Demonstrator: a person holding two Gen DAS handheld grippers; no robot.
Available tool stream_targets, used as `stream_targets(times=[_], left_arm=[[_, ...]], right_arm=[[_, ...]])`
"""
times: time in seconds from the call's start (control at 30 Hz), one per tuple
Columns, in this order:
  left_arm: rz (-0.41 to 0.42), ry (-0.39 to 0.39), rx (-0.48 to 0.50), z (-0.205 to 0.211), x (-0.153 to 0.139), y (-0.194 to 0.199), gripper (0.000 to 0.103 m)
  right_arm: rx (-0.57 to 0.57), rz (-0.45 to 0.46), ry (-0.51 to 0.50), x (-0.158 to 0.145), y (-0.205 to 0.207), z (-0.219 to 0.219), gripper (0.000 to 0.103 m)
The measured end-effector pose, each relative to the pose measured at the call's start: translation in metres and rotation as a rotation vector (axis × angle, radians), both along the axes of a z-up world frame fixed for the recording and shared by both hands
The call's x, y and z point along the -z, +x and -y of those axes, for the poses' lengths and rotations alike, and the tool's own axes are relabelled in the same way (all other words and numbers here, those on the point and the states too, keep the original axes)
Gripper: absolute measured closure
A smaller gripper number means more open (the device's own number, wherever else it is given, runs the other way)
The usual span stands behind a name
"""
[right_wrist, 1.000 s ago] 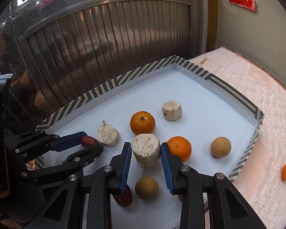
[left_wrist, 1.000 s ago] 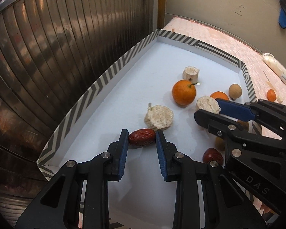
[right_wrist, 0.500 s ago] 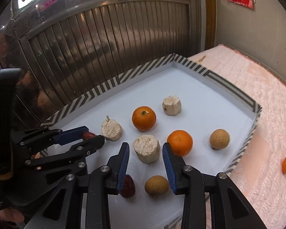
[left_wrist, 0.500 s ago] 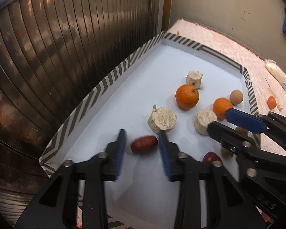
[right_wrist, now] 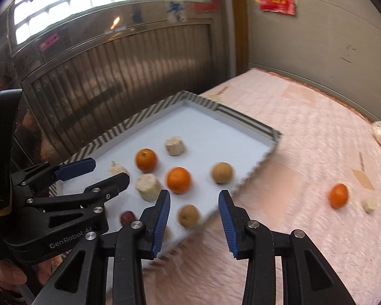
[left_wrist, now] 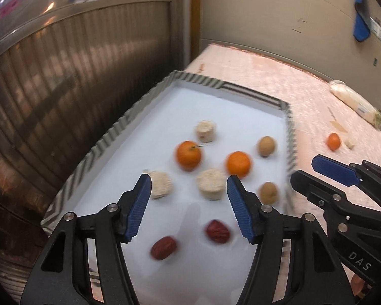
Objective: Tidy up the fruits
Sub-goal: 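Open both grippers to drop the date and cake piece into the tray, then grasp the last orange with the left gripper while the right gripper grasps the last cake piece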
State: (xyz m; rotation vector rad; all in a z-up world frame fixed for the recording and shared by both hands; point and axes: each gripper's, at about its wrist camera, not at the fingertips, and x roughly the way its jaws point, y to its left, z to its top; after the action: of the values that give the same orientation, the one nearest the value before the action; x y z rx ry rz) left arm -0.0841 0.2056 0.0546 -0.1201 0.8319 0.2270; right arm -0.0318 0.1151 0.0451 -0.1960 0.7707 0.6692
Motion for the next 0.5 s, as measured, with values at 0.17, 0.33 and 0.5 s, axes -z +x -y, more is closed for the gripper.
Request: stream_targets(times=[0.17, 0.33, 0.5], left_arm=[[0.009, 0.01, 0.059, 0.033, -0.002, 0.013, 0.041], [0.005, 0.006, 0.11, 0.06, -0.001, 0.027, 0.041], [0.0, 0.02, 0.16, 0.086, -0.001, 0.038, 0.041]], right_arm=[[0.07, -0.005, 0.003, 0.001, 0.007, 0.034, 0.064], [0.127, -0.016, 0.006, 0.004, 0.014, 0.068, 0.063], [0.177, -0.02, 0.02, 0.004, 0.018, 0.097, 0.063]])
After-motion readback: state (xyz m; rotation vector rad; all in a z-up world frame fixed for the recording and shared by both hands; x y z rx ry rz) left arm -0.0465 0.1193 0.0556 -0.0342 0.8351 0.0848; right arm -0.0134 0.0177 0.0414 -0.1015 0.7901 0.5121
